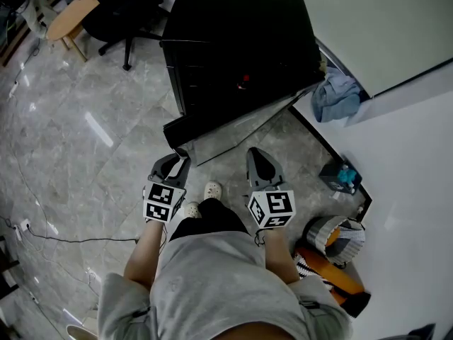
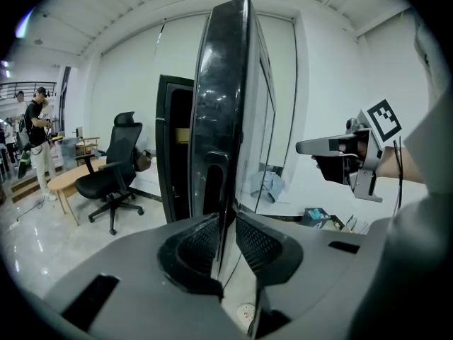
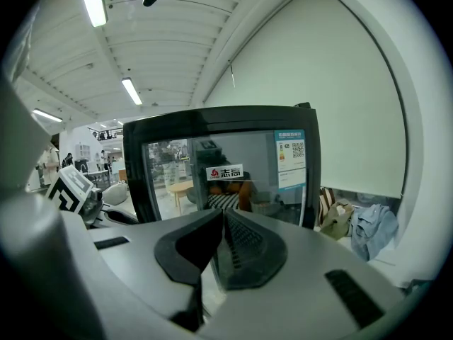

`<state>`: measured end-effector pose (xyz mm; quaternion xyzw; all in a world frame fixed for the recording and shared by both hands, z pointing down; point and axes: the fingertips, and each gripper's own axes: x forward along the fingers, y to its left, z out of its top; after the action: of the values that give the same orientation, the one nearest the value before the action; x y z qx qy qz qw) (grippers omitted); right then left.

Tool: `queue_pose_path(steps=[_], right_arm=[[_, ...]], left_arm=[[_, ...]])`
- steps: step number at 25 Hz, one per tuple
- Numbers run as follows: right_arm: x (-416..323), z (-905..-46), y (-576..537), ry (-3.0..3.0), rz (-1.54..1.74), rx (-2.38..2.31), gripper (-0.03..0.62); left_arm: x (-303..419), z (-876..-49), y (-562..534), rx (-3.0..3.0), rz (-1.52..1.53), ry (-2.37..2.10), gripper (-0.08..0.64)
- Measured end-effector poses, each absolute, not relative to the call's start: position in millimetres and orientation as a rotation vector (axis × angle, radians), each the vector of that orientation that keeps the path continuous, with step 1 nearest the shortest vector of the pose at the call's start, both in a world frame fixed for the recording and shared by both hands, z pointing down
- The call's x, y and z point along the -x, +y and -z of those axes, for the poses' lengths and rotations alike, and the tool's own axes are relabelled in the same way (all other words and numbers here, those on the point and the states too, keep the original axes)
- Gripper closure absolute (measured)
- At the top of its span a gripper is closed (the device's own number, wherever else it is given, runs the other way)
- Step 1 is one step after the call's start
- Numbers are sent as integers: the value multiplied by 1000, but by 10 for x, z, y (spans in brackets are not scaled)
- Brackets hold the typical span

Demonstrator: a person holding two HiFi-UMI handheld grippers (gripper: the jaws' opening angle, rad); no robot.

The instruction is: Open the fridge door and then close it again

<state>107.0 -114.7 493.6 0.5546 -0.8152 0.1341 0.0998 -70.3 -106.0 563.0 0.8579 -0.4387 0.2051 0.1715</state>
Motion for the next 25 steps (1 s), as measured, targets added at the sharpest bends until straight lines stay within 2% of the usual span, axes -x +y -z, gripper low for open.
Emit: queue_pose_path(steps=[25], right_arm=[[-1090,-4997,-1487,-2420,-408,-1601,568]], left_arm=[[988,-5638,-1808,-2378,-603,-1288,463]])
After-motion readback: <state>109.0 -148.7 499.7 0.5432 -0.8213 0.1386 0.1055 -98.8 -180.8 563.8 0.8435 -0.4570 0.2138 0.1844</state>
